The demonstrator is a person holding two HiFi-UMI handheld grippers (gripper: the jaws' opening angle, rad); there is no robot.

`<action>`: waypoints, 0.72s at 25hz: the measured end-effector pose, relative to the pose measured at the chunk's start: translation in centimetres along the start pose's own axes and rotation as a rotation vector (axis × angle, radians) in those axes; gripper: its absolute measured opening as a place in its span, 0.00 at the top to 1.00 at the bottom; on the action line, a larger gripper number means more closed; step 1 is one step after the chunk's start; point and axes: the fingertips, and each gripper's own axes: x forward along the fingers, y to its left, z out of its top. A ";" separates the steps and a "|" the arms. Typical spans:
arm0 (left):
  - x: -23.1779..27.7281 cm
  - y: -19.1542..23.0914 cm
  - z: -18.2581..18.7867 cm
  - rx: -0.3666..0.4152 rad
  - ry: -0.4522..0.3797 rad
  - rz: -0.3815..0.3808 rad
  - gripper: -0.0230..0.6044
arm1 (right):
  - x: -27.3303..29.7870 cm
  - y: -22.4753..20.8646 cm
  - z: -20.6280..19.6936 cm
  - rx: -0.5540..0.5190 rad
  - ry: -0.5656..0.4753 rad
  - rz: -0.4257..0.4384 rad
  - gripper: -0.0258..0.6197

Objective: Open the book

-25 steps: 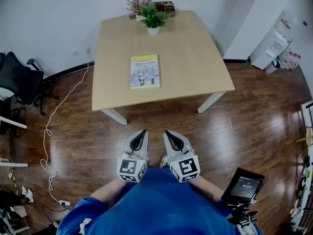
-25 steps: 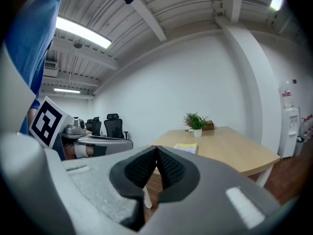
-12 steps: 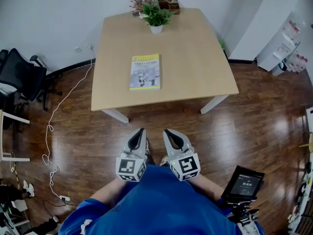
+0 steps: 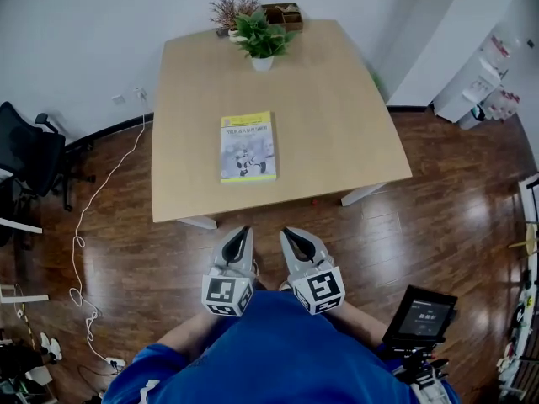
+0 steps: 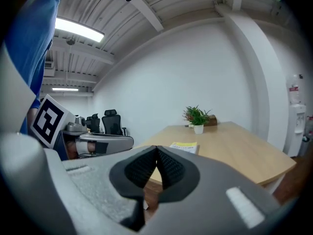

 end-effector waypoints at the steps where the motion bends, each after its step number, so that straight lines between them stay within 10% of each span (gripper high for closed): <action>1: 0.8 0.8 0.2 -0.002 0.001 -0.008 0.95 | 1.0 -0.3 0.2 0.002 0.005 -0.005 0.96; 18: 9.6 12.8 2.0 0.002 0.071 -0.135 0.95 | 15.2 -2.9 2.4 0.046 0.067 -0.148 0.96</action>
